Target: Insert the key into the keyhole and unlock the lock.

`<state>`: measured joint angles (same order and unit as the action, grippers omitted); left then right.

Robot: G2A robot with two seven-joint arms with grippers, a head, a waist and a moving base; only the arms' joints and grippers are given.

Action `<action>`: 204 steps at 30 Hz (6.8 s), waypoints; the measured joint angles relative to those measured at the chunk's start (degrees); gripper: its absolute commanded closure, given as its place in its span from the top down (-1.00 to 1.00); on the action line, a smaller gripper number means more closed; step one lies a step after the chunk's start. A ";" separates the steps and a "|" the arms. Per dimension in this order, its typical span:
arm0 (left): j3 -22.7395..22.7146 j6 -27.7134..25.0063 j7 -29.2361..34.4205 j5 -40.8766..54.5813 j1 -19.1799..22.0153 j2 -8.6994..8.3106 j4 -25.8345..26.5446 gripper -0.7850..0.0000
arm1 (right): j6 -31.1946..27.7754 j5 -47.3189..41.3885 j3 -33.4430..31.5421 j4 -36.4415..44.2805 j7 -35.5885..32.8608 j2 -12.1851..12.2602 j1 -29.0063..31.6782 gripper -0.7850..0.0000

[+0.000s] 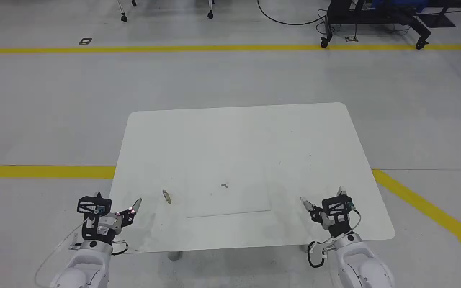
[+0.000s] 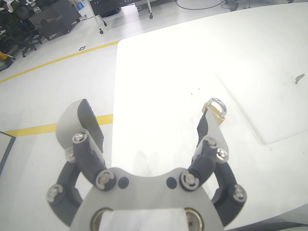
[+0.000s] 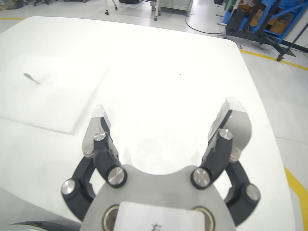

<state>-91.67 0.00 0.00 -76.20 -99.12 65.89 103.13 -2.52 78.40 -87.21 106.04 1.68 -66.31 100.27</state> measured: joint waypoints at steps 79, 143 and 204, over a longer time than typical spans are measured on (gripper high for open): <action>0.00 0.00 0.00 0.00 0.00 0.00 0.00 1.00 | -26.42 -6.33 42.85 -40.98 -33.47 -11.49 -56.99 -1.00; 0.00 0.00 0.00 0.00 0.00 0.00 0.00 1.00 | -55.48 -38.64 10.21 -18.72 -12.04 -1.66 -31.52 -1.00; 40.11 -41.71 34.66 80.92 51.44 5.93 -28.76 -0.08 | -33.92 -92.70 10.79 -21.20 -44.98 1.21 -32.87 -1.00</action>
<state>-51.56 -41.71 34.66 4.71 -47.68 71.82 74.38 -36.43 -14.29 -76.42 84.84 -43.30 -65.09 67.40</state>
